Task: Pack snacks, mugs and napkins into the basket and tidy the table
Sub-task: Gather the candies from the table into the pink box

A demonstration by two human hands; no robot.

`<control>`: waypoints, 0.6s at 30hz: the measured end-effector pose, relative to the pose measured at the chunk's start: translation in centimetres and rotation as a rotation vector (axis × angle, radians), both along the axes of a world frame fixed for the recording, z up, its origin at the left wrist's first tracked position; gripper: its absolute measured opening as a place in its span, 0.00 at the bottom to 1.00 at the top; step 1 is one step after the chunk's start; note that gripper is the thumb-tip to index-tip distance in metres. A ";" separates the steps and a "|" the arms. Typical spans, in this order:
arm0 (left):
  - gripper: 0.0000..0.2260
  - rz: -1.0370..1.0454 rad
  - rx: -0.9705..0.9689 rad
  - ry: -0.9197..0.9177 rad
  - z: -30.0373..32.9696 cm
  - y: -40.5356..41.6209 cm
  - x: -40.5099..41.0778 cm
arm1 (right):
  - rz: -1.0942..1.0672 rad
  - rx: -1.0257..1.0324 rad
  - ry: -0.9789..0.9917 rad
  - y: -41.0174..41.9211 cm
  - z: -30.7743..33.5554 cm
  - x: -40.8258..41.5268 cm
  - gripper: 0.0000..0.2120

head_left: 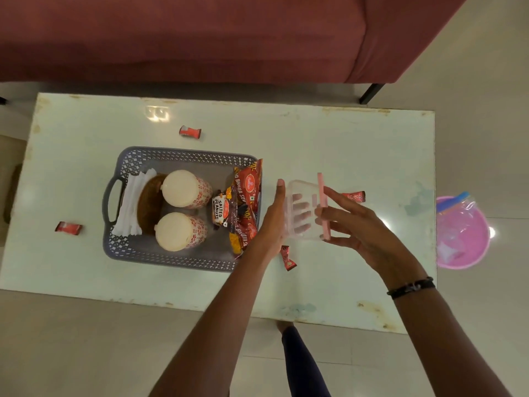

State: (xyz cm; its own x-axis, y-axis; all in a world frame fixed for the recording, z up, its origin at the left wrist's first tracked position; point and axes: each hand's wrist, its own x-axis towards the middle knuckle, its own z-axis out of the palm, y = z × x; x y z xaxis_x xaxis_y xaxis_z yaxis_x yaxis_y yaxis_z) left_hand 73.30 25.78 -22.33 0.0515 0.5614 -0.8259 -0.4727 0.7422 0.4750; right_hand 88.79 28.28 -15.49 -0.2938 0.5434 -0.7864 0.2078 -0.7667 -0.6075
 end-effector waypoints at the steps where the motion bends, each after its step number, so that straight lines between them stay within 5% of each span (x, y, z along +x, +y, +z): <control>1: 0.31 -0.017 -0.009 0.014 -0.1 0.1 0.1 | -0.015 -0.013 0.000 -0.2 -0.6 0.3 0.27; 5: 0.40 -0.106 -0.054 0.057 -1.1 -0.2 0.6 | -0.055 -0.040 0.012 -1.1 -2.4 1.0 0.28; 11: 0.20 -0.019 -0.129 0.163 -3.0 1.0 1.2 | -0.441 -0.091 0.140 -1.8 -5.6 3.2 0.21; 18: 0.23 -0.113 -0.129 0.250 -4.4 3.5 2.5 | -0.686 -0.146 0.124 -4.2 -8.0 6.0 0.17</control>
State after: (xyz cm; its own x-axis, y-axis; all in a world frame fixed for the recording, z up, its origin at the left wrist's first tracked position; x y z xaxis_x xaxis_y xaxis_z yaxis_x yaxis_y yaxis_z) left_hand 75.76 29.32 -26.74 -0.1057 0.4531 -0.8852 -0.2640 0.8454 0.4643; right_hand 94.82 24.11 -23.53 -0.0152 0.5295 -0.8482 -0.4147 -0.7752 -0.4765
